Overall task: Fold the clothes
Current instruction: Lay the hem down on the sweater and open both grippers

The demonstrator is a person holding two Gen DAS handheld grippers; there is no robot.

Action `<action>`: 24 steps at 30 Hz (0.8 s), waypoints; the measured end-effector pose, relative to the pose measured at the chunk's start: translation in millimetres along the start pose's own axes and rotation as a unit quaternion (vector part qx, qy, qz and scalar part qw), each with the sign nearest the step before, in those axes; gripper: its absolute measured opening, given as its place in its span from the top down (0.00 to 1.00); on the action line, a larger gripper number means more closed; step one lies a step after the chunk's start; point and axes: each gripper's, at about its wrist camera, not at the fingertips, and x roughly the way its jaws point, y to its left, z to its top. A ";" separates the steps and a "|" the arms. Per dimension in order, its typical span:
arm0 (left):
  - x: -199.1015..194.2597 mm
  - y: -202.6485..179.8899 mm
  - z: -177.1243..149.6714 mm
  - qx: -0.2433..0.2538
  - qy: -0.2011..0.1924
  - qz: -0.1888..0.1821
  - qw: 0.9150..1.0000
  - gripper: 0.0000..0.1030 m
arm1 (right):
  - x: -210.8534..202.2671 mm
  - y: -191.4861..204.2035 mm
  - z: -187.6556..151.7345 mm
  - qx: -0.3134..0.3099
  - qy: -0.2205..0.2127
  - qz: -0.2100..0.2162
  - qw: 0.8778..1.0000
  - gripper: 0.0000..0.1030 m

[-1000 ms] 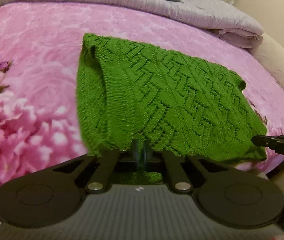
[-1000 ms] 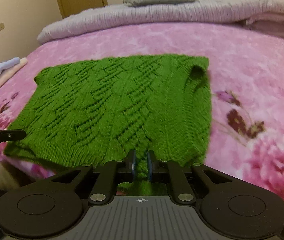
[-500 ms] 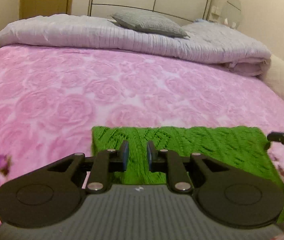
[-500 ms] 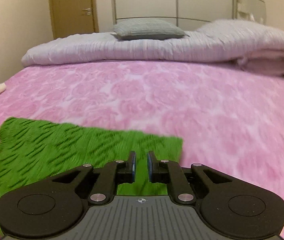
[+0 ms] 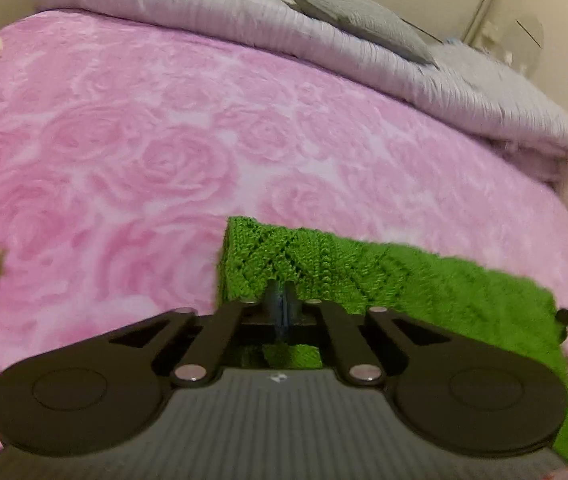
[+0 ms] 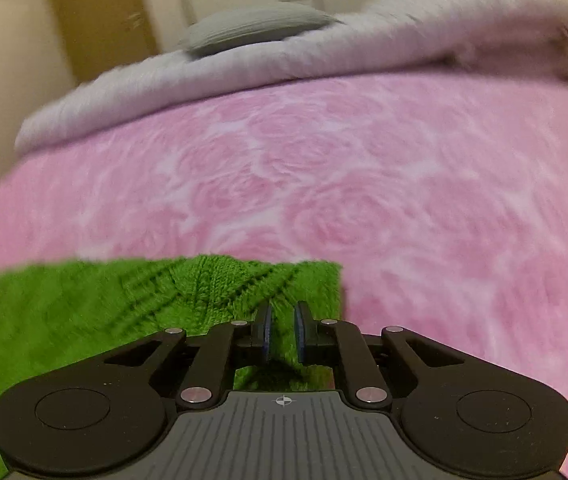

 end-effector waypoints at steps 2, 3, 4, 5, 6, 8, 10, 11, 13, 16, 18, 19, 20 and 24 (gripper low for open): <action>-22.8 -14.4 -5.9 0.020 -0.007 -0.013 1.000 0.94 | -31.6 6.1 -1.0 0.002 -0.017 0.011 1.000 0.90; -32.4 -22.9 -11.9 0.031 -0.005 -0.022 0.999 0.94 | -46.0 13.9 -5.3 -0.006 -0.020 0.019 1.000 0.90; -41.9 -31.4 -17.9 0.042 -0.002 -0.031 0.999 0.94 | -60.3 22.0 -10.1 -0.014 -0.021 0.027 0.999 0.90; -50.7 -40.3 -26.2 0.054 0.003 -0.040 0.998 0.94 | -74.6 31.7 -17.7 -0.024 -0.018 0.033 0.999 0.90; -58.4 -49.2 -36.7 0.065 0.011 -0.044 0.997 0.92 | -83.8 40.4 -27.2 -0.034 -0.013 0.035 0.999 0.90; -68.9 -63.7 -58.5 0.083 0.029 -0.038 0.995 0.91 | -100.5 57.4 -46.8 -0.056 -0.001 0.038 0.998 0.90; -73.8 -71.9 -79.7 0.093 0.051 -0.023 0.994 0.89 | -106.9 69.9 -68.7 -0.068 0.015 0.032 0.997 0.90; -73.5 -73.5 -88.6 0.094 0.062 -0.011 0.994 0.89 | -108.1 74.7 -80.0 -0.071 0.022 0.029 0.997 0.90; -74.4 -74.1 -104.3 0.094 0.076 0.004 0.993 0.88 | -106.4 78.3 -98.9 -0.063 0.038 0.017 0.997 0.90; -80.5 -75.7 -111.7 0.089 0.079 0.018 0.993 0.88 | -98.4 78.6 -118.2 -0.049 0.064 -0.001 0.997 0.90; -88.3 -80.7 -110.2 0.087 0.080 0.029 0.993 0.88 | -101.2 84.2 -116.9 -0.047 0.065 -0.014 0.997 0.90; -92.3 -83.4 -109.3 0.086 0.079 0.034 0.993 0.86 | -103.0 87.3 -115.8 -0.046 0.065 -0.020 0.997 0.90; -95.7 -86.4 -107.6 0.088 0.079 0.041 0.992 0.84 | -106.8 90.0 -114.0 -0.043 0.057 -0.024 0.997 0.89; -108.3 -94.5 -106.8 0.095 0.077 0.057 0.991 0.77 | -125.5 99.5 -107.8 -0.030 0.025 -0.027 0.999 0.27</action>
